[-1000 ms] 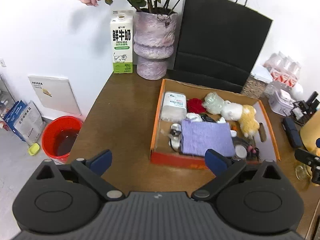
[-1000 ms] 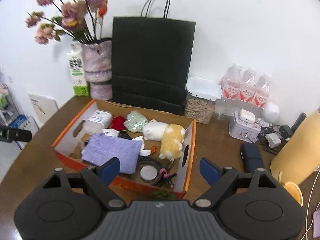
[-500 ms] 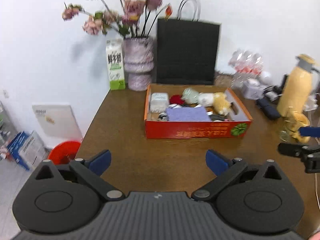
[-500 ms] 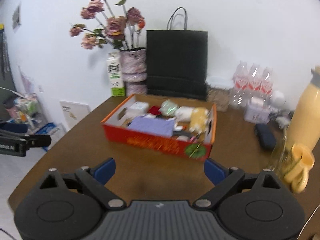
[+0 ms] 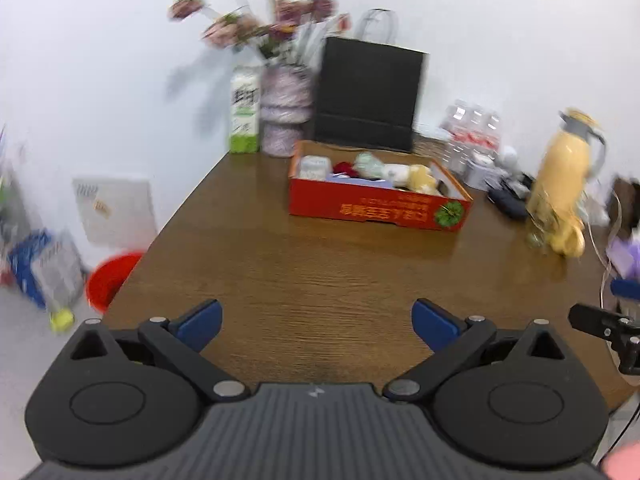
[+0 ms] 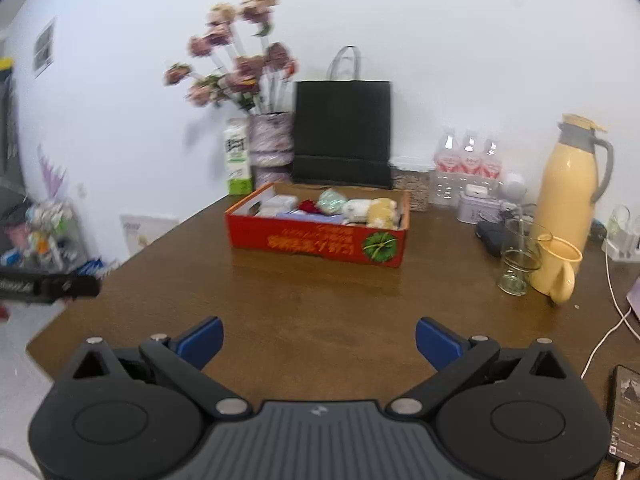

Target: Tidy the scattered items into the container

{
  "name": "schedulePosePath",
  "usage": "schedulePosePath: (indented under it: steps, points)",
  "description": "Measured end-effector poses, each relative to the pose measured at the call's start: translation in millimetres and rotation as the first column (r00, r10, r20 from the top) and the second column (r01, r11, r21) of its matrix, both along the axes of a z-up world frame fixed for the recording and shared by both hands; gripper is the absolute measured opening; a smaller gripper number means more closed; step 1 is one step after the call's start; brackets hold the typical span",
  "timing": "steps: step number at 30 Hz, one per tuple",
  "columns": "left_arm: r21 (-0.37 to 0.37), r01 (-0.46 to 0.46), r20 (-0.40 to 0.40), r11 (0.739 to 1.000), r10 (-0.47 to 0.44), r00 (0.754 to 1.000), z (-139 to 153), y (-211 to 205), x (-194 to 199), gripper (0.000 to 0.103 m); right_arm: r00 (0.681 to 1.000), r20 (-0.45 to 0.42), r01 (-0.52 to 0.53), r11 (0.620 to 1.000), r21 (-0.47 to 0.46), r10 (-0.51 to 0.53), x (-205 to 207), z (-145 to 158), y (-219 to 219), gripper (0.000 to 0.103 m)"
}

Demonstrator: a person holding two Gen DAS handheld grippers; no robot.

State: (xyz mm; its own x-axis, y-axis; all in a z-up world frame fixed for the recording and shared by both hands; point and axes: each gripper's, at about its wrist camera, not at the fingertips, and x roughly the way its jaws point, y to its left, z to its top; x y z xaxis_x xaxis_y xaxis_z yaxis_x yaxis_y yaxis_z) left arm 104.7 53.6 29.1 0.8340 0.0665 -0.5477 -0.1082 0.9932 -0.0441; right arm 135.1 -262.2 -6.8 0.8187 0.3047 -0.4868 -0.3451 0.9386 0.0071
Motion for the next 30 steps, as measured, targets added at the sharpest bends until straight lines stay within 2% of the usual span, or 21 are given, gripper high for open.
schedulePosePath:
  steps: [3, 5, 8, 10, 13, 17, 22, 25, 30]
  points:
    - [0.105, 0.052, 0.043, 0.993, -0.057, 0.997, 2, -13, -9, 0.103, 1.0, -0.003, -0.004, 1.0, -0.029, 0.004, -13, -4, 8, 0.103]
    - [0.126, 0.051, 0.052, 0.991, -0.058, 0.997, -1, -21, -16, 0.103, 1.0, -0.008, -0.021, 1.0, -0.022, 0.02, -18, -6, 13, 0.103]
    - [0.073, 0.019, 0.021, 0.997, -0.02, 1.0, -19, -27, -32, 0.103, 0.998, -0.017, -0.065, 0.997, 0.03, 0.066, -25, -10, 18, 0.103]
    - [0.038, 0.023, -0.014, 0.999, -0.022, 1.0, -29, -26, -39, 0.103, 0.999, -0.022, -0.044, 0.997, 0.056, 0.045, -29, -14, 21, 0.103]
    - [-0.027, -0.03, -0.032, 0.999, 0.029, 0.999, -39, -17, -50, 0.103, 1.0, -0.002, 0.001, 0.999, 0.041, -0.001, -38, -22, 27, 0.103]
    - [-0.061, -0.108, -0.022, 0.992, 0.107, 0.994, -41, -2, -54, 0.103, 0.999, 0.028, 0.03, 1.0, 0.008, -0.031, -53, -35, 37, 0.103]
    - [0.017, -0.051, -0.061, 0.999, 0.052, 0.997, -50, -9, -54, 0.103, 1.0, -0.021, 0.013, 1.0, 0.013, -0.013, -59, -46, 44, 0.103]
    - [-0.005, -0.027, -0.064, 1.0, 0.027, 0.998, -55, -13, -60, 0.103, 0.999, -0.041, 0.028, 1.0, -0.013, -0.028, -58, -50, 45, 0.103]
    - [0.02, 0.019, -0.011, 1.0, -0.019, 1.0, -56, -23, -66, 0.103, 0.998, -0.056, 0.039, 0.999, -0.005, -0.04, -57, -54, 42, 0.103]
